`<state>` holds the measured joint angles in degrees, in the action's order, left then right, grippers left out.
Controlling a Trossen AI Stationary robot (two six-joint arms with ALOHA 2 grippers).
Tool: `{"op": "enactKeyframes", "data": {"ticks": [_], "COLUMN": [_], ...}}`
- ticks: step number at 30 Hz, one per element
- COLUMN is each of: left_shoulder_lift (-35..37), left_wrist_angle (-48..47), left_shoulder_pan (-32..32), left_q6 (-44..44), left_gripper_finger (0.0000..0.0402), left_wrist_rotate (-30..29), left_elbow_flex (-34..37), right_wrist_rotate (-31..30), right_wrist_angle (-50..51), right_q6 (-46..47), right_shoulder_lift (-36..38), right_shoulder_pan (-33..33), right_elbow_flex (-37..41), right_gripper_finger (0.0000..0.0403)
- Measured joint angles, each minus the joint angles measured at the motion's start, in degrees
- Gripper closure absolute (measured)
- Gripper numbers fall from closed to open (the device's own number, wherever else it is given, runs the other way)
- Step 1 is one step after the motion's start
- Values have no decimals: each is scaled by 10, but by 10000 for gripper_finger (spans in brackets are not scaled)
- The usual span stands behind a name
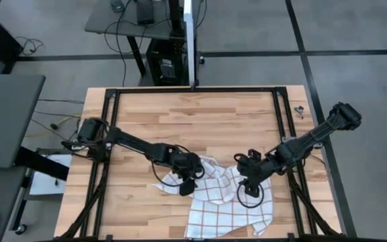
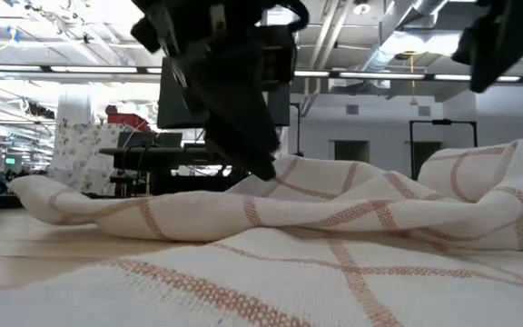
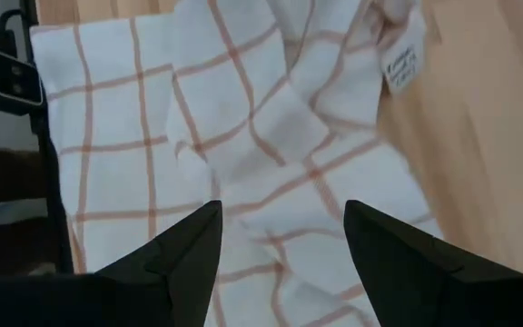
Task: Roll towel
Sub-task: Roll the white towel
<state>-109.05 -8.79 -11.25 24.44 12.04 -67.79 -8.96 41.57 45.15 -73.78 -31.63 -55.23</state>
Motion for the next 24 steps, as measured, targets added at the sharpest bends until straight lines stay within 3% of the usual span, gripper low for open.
{"op": "enactKeyframes", "data": {"ticks": [7, 15, 19, 24], "left_shoulder_lift": [-59, -63, -57, -13], "left_wrist_angle": [26, 46, 39, 30], "left_shoulder_pan": [3, 12, 13, 11], "left_q6": [45, 63, 72, 65], "left_gripper_finger": [209, 217, 273, 386], "left_wrist_rotate": [0, 11, 48, 55], "left_elbow_flex": [-2, -1, 1, 2], "right_wrist_rotate": [-2, -8, -15, -15], "right_wrist_angle": [-7, -7, -7, -4], "right_q6": [20, 31, 27, 23], "right_shoulder_lift": [0, 0, 0, 13], "right_shoulder_pan": [-38, -60, -56, -40], "right_elbow_flex": [17, 21, 21, 21], "right_gripper_finger": [180, 180, 180, 180]}}
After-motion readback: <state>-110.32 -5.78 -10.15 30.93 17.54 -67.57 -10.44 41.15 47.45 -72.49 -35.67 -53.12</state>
